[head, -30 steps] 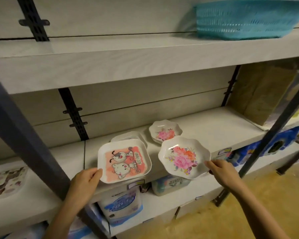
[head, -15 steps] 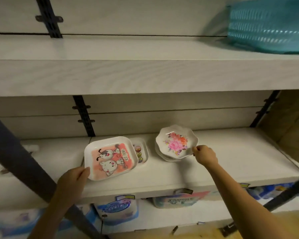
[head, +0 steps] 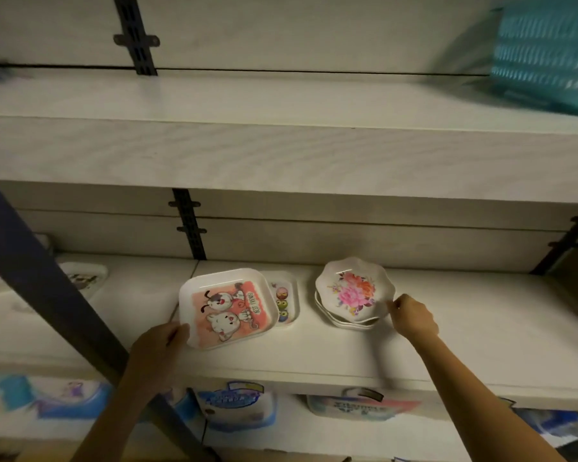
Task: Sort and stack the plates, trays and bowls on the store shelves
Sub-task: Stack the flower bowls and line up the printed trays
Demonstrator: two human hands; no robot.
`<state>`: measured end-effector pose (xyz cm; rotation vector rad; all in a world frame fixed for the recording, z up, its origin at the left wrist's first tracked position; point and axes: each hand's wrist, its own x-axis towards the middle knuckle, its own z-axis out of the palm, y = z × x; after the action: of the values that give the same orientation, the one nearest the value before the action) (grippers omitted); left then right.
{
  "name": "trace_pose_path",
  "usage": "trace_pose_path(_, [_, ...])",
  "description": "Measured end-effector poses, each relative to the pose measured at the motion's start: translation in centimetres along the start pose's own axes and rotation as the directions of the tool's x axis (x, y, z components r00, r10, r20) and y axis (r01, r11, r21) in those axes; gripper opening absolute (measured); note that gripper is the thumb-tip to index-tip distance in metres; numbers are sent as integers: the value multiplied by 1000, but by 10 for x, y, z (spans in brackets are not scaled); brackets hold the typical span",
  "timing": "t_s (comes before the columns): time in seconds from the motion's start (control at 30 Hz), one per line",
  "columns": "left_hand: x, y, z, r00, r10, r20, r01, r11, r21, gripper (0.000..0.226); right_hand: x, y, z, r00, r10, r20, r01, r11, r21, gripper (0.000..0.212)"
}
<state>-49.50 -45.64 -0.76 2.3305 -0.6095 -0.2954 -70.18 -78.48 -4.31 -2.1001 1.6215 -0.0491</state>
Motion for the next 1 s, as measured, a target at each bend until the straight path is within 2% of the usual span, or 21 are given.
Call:
trace_pose_path(0.1, [8,2,10,1000,21,4,-21,999,35,32,-3,3,-9,998,-8,-69,14,996,93,38])
trace_pose_path(0.27, [31,4,29,998,59,37,-61,997,53,39,-20,12,-18,994,-83,-78,94,983,160,35])
trace_pose_path(0.37, [49,7,40,995,66,74,-73,993,93,43,-34,17,-19,988,-136,-71,146,975,167,29])
trace_pose_path(0.5, [77,10,55,991,18,133,-44,981,191,32,-58,20,-21,977,-209,-47,214,963,166,15])
trace_pose_path(0.77, [109,11,74,983,-33,183,-17,964,265,35,-91,16,-20,953,-303,-15,302,944,134,16])
trace_pose_path(0.9, [101,12,72,985,-95,146,44,946,321,45,-98,11,-19,940,-341,0,339,935,102,16])
trace_pose_path(1.0, [87,13,65,989,-60,139,1,921,388,39,-102,2,-18,915,-402,24,400,914,71,16])
